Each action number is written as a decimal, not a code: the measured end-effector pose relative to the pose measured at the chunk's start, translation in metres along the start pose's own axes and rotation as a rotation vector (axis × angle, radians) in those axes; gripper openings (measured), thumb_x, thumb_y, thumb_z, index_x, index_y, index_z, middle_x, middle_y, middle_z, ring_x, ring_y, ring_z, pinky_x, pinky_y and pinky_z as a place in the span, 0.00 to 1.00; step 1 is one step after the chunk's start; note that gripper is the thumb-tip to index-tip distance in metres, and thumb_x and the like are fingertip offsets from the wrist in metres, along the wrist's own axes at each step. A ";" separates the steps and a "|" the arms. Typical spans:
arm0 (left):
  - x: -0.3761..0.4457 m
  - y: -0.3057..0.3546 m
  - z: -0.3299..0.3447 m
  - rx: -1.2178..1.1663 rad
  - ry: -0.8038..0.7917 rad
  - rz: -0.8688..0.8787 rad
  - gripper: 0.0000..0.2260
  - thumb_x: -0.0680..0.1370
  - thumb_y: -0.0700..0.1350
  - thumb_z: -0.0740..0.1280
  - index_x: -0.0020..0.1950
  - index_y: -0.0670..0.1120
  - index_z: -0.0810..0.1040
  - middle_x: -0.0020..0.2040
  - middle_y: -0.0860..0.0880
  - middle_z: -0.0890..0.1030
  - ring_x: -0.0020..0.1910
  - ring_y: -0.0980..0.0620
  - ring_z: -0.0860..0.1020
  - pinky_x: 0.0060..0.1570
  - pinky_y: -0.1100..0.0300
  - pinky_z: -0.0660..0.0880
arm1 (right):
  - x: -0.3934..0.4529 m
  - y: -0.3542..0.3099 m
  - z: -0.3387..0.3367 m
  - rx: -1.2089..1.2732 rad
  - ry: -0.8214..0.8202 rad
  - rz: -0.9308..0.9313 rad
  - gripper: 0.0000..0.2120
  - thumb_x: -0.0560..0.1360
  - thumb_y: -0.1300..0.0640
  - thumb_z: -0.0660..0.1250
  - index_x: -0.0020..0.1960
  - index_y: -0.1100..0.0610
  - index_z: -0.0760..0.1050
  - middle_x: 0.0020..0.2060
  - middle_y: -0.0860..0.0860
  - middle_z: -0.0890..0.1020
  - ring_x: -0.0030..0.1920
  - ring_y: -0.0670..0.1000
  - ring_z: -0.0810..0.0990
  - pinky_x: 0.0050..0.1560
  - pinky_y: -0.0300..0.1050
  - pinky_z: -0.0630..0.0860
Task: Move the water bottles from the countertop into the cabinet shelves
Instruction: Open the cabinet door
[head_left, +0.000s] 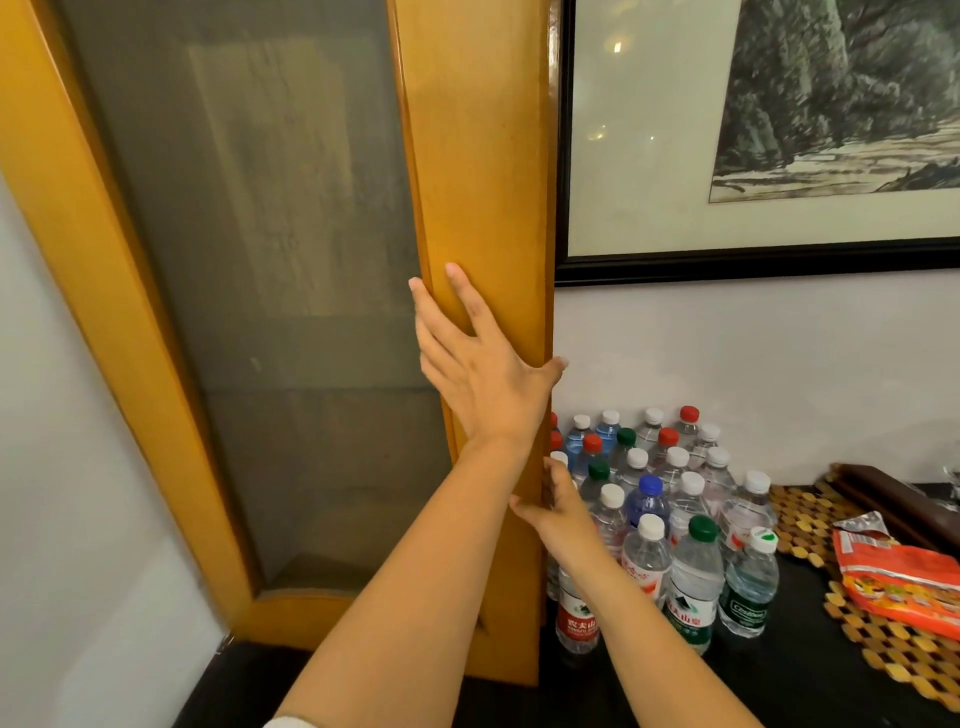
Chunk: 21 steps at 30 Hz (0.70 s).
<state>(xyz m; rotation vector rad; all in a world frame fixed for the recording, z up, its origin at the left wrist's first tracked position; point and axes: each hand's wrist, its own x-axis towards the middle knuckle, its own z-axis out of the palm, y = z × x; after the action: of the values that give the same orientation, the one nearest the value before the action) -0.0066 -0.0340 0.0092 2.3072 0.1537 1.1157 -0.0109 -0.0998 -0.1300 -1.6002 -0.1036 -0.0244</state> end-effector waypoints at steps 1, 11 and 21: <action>-0.002 0.000 -0.001 0.008 -0.002 0.000 0.57 0.63 0.63 0.73 0.76 0.46 0.38 0.76 0.39 0.42 0.75 0.38 0.48 0.71 0.45 0.53 | -0.004 0.001 0.000 -0.007 0.002 -0.013 0.23 0.74 0.58 0.67 0.61 0.42 0.60 0.53 0.36 0.69 0.49 0.35 0.70 0.35 0.24 0.70; -0.018 -0.002 -0.021 0.000 0.018 0.005 0.58 0.61 0.57 0.75 0.76 0.44 0.39 0.76 0.37 0.43 0.73 0.36 0.49 0.69 0.41 0.54 | -0.032 0.011 0.003 -0.114 0.067 -0.182 0.17 0.73 0.57 0.69 0.52 0.40 0.64 0.48 0.35 0.72 0.48 0.32 0.72 0.42 0.25 0.69; -0.033 -0.007 -0.053 -0.049 -0.046 0.029 0.58 0.61 0.55 0.76 0.76 0.45 0.38 0.76 0.39 0.41 0.73 0.38 0.47 0.69 0.43 0.53 | -0.061 0.011 0.013 -0.095 0.063 -0.200 0.16 0.71 0.59 0.70 0.51 0.45 0.67 0.46 0.44 0.76 0.49 0.44 0.76 0.50 0.40 0.75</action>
<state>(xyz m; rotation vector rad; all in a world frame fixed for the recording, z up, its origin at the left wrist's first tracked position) -0.0670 -0.0158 0.0083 2.2959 0.0748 1.0673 -0.0713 -0.0904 -0.1465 -1.6765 -0.2161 -0.2377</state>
